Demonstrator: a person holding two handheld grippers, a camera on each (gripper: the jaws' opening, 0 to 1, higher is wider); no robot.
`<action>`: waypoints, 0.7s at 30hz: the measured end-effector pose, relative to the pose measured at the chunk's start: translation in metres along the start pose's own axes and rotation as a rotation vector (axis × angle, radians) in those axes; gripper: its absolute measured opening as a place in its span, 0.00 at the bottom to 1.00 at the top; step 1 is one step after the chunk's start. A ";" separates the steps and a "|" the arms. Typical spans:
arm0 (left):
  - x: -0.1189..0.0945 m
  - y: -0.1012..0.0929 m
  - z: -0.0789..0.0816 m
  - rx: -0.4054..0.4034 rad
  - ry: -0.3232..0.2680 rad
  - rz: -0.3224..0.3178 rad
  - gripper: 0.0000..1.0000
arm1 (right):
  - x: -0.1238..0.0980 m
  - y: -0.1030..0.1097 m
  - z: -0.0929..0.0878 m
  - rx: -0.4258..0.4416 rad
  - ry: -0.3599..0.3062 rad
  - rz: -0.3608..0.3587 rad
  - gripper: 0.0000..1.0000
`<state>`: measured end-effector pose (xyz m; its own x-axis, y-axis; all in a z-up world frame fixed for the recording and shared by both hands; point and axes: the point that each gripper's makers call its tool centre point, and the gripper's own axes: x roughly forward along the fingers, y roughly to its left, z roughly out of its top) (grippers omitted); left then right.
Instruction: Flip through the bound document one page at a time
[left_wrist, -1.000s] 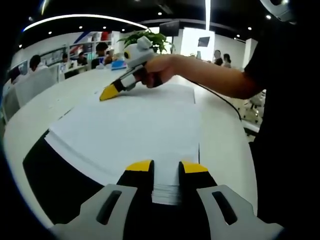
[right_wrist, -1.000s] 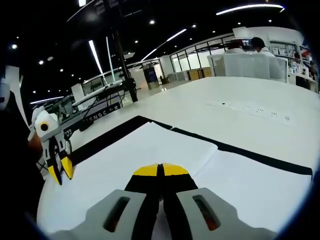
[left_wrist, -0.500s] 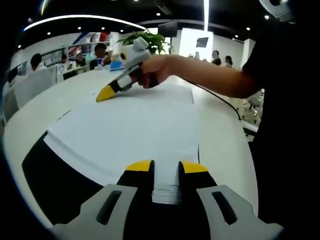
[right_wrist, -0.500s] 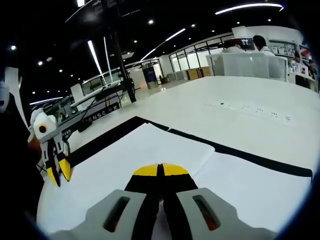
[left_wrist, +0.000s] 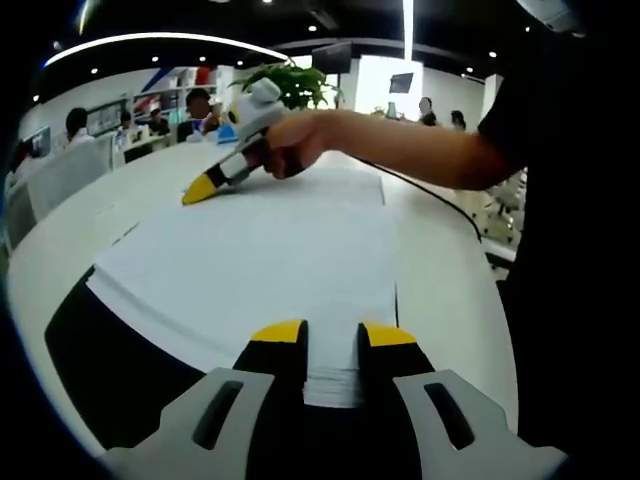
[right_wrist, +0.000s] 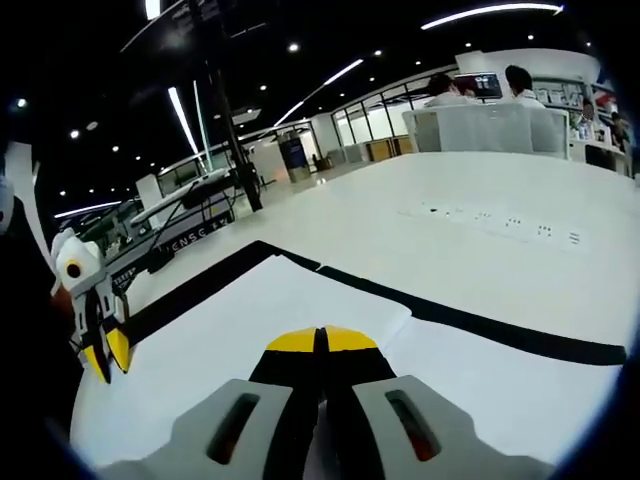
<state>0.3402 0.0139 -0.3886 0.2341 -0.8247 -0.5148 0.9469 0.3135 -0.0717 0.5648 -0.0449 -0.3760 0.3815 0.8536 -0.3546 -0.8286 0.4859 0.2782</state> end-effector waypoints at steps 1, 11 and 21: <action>0.000 0.000 0.000 0.003 0.002 -0.001 0.23 | 0.000 -0.001 0.000 0.000 0.001 -0.001 0.02; 0.000 0.001 0.000 0.017 0.022 -0.021 0.22 | 0.010 -0.012 0.006 -0.011 0.032 -0.010 0.02; 0.001 0.003 0.000 0.013 0.027 -0.021 0.22 | 0.012 -0.012 0.007 -0.074 0.038 0.014 0.02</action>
<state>0.3428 0.0138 -0.3895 0.2086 -0.8177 -0.5365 0.9542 0.2904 -0.0717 0.5825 -0.0392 -0.3779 0.3547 0.8519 -0.3852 -0.8624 0.4573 0.2172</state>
